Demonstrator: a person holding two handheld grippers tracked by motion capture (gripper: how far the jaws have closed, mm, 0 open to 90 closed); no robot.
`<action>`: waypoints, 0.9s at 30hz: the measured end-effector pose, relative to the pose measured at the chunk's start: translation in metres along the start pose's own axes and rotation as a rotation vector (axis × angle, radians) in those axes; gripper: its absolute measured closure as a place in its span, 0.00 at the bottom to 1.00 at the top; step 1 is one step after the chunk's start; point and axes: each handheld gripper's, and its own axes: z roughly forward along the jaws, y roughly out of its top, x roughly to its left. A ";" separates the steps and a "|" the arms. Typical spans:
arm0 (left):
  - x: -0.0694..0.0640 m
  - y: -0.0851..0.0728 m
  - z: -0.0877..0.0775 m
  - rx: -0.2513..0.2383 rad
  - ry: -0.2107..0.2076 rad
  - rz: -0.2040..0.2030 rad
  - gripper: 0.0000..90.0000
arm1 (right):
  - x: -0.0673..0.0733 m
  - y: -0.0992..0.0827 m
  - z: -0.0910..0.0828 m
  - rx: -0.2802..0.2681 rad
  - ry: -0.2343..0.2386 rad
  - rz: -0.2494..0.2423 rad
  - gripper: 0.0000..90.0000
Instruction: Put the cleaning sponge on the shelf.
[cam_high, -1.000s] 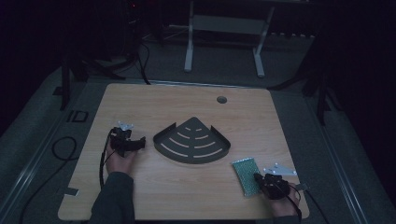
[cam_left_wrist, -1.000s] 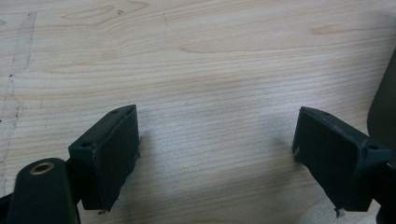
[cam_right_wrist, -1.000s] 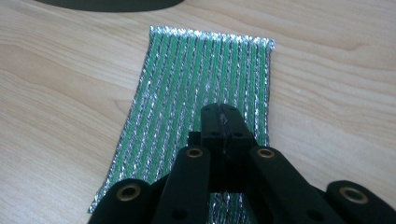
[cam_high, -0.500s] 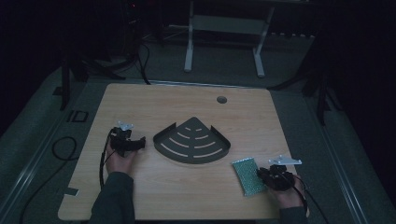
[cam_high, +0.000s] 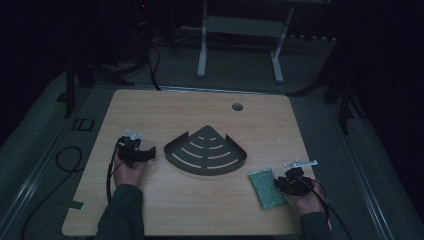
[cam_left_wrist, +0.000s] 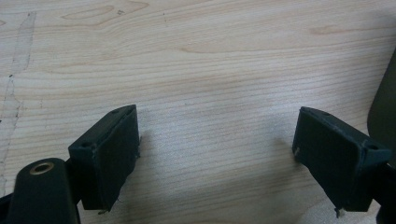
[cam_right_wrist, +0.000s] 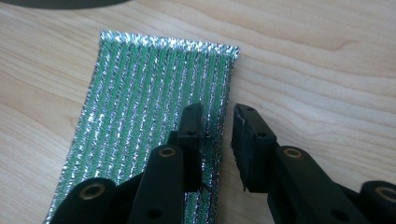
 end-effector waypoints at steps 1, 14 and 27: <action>0.000 0.000 0.000 0.000 0.000 -0.001 0.17 | -0.001 0.001 0.000 0.005 0.001 0.003 0.81; 0.000 0.000 0.000 0.000 0.000 0.000 0.17 | -0.007 0.019 0.005 0.158 0.035 0.000 0.79; 0.000 0.000 0.000 -0.001 0.000 -0.001 0.17 | -0.022 0.036 0.014 0.297 0.131 0.045 0.79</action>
